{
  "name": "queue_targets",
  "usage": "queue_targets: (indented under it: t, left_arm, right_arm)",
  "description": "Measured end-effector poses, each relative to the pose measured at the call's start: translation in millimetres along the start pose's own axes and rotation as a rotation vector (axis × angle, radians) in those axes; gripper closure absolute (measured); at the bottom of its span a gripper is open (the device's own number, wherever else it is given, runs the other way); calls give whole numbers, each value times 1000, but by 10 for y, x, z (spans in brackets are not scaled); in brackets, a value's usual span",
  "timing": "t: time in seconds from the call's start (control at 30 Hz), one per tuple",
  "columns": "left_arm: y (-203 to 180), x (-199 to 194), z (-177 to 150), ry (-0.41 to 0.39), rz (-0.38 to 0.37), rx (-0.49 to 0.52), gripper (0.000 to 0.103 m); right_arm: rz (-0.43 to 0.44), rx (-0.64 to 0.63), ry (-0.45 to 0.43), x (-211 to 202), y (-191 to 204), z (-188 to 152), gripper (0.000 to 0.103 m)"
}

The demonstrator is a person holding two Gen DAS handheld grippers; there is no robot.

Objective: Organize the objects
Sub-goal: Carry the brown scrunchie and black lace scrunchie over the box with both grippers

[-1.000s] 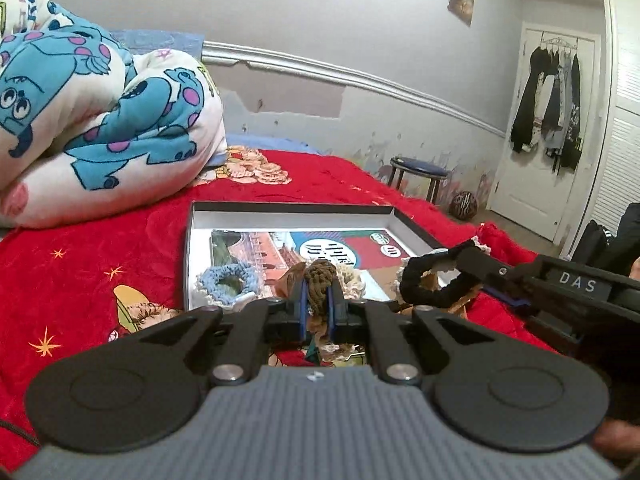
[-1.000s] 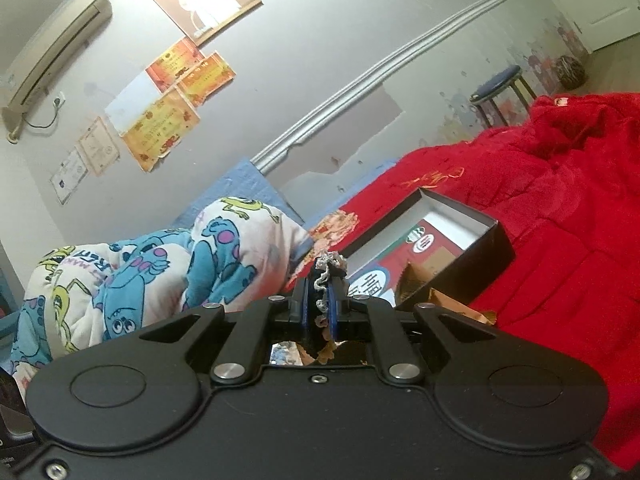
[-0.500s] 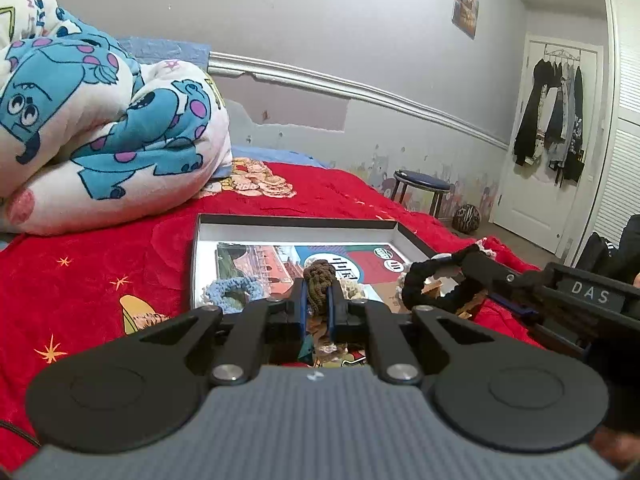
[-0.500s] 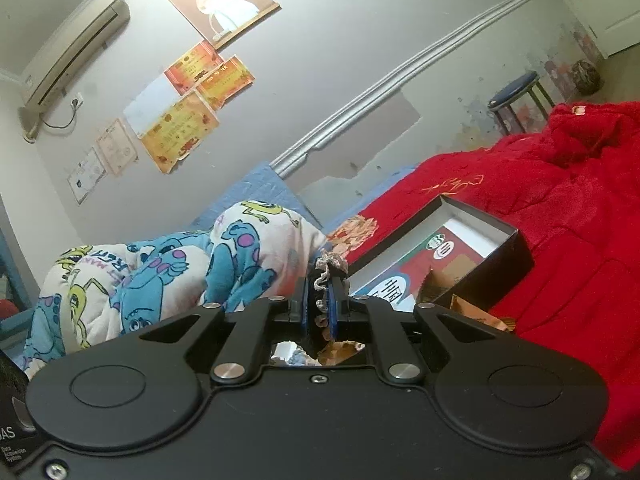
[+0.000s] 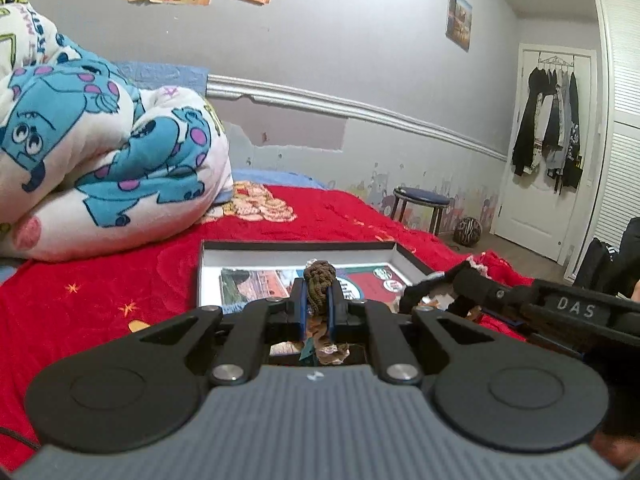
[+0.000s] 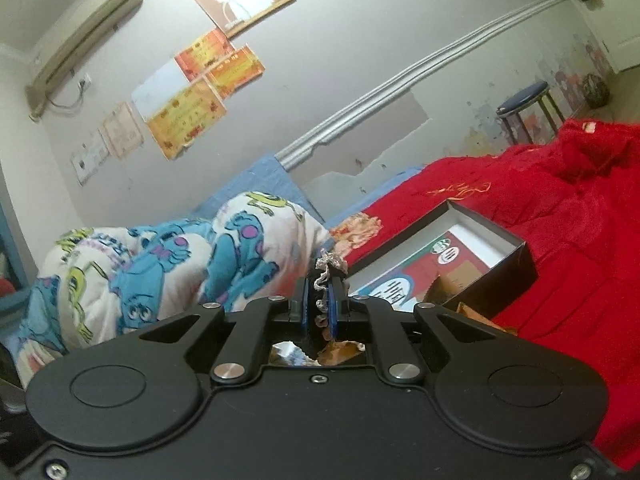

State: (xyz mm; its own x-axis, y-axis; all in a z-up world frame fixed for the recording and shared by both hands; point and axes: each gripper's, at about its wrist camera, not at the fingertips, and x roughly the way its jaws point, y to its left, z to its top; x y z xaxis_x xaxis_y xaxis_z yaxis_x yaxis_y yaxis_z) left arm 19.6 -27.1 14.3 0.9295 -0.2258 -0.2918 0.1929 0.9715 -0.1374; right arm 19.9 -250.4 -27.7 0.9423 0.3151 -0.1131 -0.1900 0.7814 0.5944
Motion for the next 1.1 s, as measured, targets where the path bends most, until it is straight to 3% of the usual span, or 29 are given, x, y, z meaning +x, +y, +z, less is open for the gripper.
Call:
queue_targets:
  t: [0.27,0.63,0.9,1.1]
  left_arm:
    - [83,-72,206,-57,57,18,90]
    - [378,-121,861,-195,74,-18,90]
    - [532,55,1240,-244,2,-37,90]
    - [685,466,1188,-188,-59,-91,90]
  right_arm:
    - [15,-56,3,14,260,201,93]
    - [87,-136,3,235,803,776,93]
    - [159,-126,26,659,987,1081,93]
    - [154,-166,58,1065,954,1061,93]
